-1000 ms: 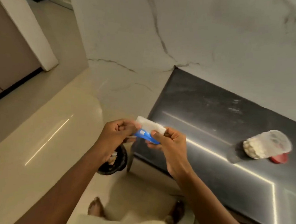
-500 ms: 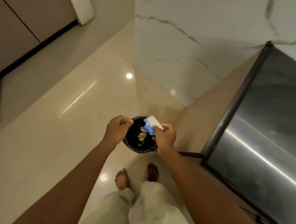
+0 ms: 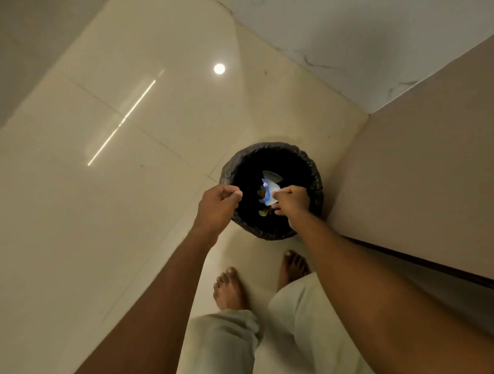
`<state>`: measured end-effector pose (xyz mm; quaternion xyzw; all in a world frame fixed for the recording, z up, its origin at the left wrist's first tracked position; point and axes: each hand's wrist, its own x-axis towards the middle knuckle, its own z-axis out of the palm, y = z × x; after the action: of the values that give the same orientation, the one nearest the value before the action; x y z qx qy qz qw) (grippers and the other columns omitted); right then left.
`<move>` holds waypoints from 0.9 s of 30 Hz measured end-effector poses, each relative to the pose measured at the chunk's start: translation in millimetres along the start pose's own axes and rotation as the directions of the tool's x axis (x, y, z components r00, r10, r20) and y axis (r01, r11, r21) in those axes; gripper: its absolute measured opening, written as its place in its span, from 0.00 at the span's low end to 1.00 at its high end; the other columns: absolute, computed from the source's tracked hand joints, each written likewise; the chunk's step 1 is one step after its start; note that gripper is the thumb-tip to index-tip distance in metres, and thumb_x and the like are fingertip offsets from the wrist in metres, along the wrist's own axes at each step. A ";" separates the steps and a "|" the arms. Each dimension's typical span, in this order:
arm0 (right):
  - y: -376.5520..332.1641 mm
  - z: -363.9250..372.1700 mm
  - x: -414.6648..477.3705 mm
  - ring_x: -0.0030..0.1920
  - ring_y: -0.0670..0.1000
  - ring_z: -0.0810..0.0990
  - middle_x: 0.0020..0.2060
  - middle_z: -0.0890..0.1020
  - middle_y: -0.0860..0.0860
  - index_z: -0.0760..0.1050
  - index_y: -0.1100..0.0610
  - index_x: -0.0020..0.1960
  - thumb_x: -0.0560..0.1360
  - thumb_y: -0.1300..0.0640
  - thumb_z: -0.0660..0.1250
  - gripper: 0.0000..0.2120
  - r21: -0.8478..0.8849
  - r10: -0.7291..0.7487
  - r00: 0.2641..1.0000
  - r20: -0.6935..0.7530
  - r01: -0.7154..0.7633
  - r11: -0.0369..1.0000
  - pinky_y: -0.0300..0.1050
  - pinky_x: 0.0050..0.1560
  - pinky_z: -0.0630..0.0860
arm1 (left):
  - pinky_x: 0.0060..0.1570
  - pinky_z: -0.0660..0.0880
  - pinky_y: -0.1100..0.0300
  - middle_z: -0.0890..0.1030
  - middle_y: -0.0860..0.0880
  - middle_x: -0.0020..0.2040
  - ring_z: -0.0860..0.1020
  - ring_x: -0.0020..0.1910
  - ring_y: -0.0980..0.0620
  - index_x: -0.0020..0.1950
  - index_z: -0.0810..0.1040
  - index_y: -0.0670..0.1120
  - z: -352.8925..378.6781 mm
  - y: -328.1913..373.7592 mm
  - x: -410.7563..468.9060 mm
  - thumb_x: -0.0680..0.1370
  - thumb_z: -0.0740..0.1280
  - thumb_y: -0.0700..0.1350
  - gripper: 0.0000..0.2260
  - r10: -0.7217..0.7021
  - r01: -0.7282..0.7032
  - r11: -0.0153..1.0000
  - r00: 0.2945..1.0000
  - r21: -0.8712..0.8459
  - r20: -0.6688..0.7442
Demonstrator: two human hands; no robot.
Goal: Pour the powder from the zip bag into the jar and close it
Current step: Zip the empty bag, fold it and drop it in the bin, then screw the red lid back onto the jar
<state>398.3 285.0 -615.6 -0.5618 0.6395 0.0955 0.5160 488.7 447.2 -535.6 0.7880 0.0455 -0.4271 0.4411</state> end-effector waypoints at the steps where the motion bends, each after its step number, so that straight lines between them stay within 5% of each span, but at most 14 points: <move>1: 4.0 4.6 9.7 0.41 0.59 0.87 0.48 0.85 0.65 0.80 0.65 0.54 0.79 0.64 0.72 0.06 -0.008 0.019 1.000 0.024 -0.019 1.000 0.52 0.42 0.86 | 0.44 0.74 0.59 0.85 0.48 0.47 0.81 0.44 0.52 0.56 0.85 0.43 1.6 -6.5 7.4 0.82 0.70 0.43 0.06 0.003 -0.003 1.000 1.000 0.011 0.001; 4: 12.4 9.4 18.7 0.46 0.60 0.88 0.49 0.84 0.62 0.81 0.66 0.57 0.79 0.66 0.70 0.08 -0.002 0.038 0.998 0.050 -0.038 0.999 0.56 0.51 0.87 | 0.45 0.75 0.58 0.84 0.48 0.47 0.81 0.44 0.51 0.52 0.85 0.45 3.6 -19.4 12.3 0.83 0.70 0.42 0.04 0.006 -0.006 0.999 1.000 0.031 0.004; 8: 3.1 -14.0 -31.4 0.48 0.58 0.88 0.46 0.86 0.59 0.81 0.64 0.50 0.80 0.65 0.70 0.03 0.043 0.005 0.999 0.051 -0.007 0.999 0.52 0.48 0.87 | 0.54 0.78 0.52 0.85 0.48 0.48 0.82 0.49 0.49 0.52 0.85 0.46 -4.5 -3.1 -36.8 0.82 0.69 0.42 0.04 -0.007 0.007 1.000 1.000 0.021 0.000; 19: -61.0 -186.4 -333.9 0.30 0.48 0.83 0.34 0.84 0.54 0.82 0.64 0.47 0.78 0.65 0.68 0.04 0.227 -0.329 0.944 0.023 0.315 0.921 0.53 0.39 0.84 | 0.52 0.78 0.53 0.85 0.48 0.47 0.82 0.48 0.51 0.56 0.85 0.46 -47.2 141.4 -321.5 0.82 0.70 0.40 0.06 0.121 -0.122 0.991 0.993 0.056 0.011; 23: -74.1 -253.3 -417.3 0.33 0.45 0.84 0.37 0.85 0.51 0.83 0.59 0.48 0.79 0.61 0.70 0.04 0.210 -0.498 0.867 0.008 0.486 0.849 0.44 0.38 0.83 | 0.49 0.77 0.59 0.86 0.52 0.46 0.82 0.46 0.55 0.52 0.85 0.52 -45.1 182.6 -393.0 0.82 0.70 0.42 0.06 0.275 -0.276 0.955 0.961 0.108 0.025; 27: -75.9 -321.4 -466.8 0.41 0.42 0.84 0.40 0.85 0.42 0.84 0.53 0.52 0.80 0.56 0.70 0.04 -0.057 -0.756 0.649 -0.090 0.754 0.654 0.36 0.43 0.81 | 0.45 0.75 0.75 0.86 0.59 0.46 0.82 0.46 0.65 0.52 0.85 0.55 -24.3 218.9 -436.0 0.82 0.70 0.43 0.07 0.488 -0.494 0.838 0.869 0.231 0.086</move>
<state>206.2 322.2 -78.2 -0.7846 0.3736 -0.1532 0.4705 327.1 465.3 -74.9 0.8166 -0.2161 -0.3114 0.4352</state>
